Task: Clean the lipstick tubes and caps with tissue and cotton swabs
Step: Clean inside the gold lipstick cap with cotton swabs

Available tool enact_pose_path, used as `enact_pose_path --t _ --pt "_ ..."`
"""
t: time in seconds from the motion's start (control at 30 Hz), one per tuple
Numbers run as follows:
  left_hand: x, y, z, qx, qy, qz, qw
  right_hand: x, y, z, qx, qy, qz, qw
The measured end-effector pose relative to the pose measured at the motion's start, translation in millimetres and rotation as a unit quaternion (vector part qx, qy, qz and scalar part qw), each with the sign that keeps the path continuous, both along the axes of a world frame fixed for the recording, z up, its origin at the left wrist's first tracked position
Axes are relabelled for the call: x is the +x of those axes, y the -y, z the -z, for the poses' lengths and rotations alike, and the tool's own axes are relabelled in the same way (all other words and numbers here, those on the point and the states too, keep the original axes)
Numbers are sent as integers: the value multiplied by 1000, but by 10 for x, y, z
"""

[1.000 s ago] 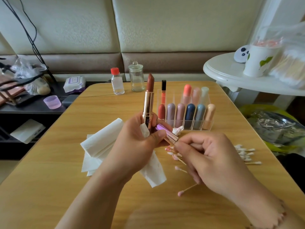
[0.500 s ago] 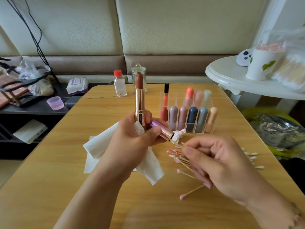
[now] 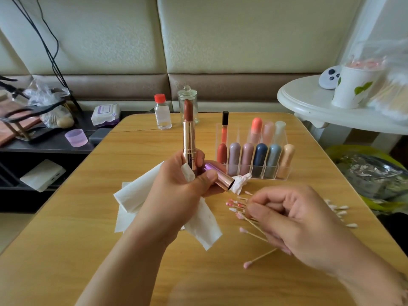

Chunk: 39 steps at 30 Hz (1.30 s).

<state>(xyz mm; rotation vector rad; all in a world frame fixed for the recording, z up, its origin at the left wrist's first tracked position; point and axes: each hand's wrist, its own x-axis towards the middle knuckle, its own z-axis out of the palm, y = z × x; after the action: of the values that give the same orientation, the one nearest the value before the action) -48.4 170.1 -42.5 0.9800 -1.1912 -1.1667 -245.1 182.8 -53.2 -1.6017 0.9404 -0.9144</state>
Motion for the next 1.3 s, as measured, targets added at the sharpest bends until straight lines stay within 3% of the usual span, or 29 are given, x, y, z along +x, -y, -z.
enact_pose_path --t 0.1,0.2,0.37,0.5,0.63,0.73,0.83,1.0,1.17,1.3 --pt "-13 3 10 1 6 -7 1000 -23 26 47 -46 -48 74 995" --pt "-29 3 16 2 8 -3 1000 18 -18 25 -101 -15 95 990" --pt "-13 -3 -8 0 -7 3 1000 80 -72 -2 -55 31 9 998" --pt "-28 -20 -12 7 -16 -9 1000 66 -23 24 -27 3 40 999" --pt "-104 -26 16 -1 12 -2 1000 120 -35 86 -110 -9 121 987" --pt "-133 -31 35 -11 26 -4 1000 172 -84 106 -156 -40 103 982" --pt "-102 -25 25 -7 7 0 1000 163 -46 81 -115 -44 77 989" --pt "-119 -31 15 10 24 -1 1000 149 -18 89 -75 -7 130 989" --pt "-107 -7 31 10 75 -72 995 36 19 -1 -67 -125 51 989" --pt "-46 2 5 41 33 -94 994 -199 175 82 -143 -305 177 925"
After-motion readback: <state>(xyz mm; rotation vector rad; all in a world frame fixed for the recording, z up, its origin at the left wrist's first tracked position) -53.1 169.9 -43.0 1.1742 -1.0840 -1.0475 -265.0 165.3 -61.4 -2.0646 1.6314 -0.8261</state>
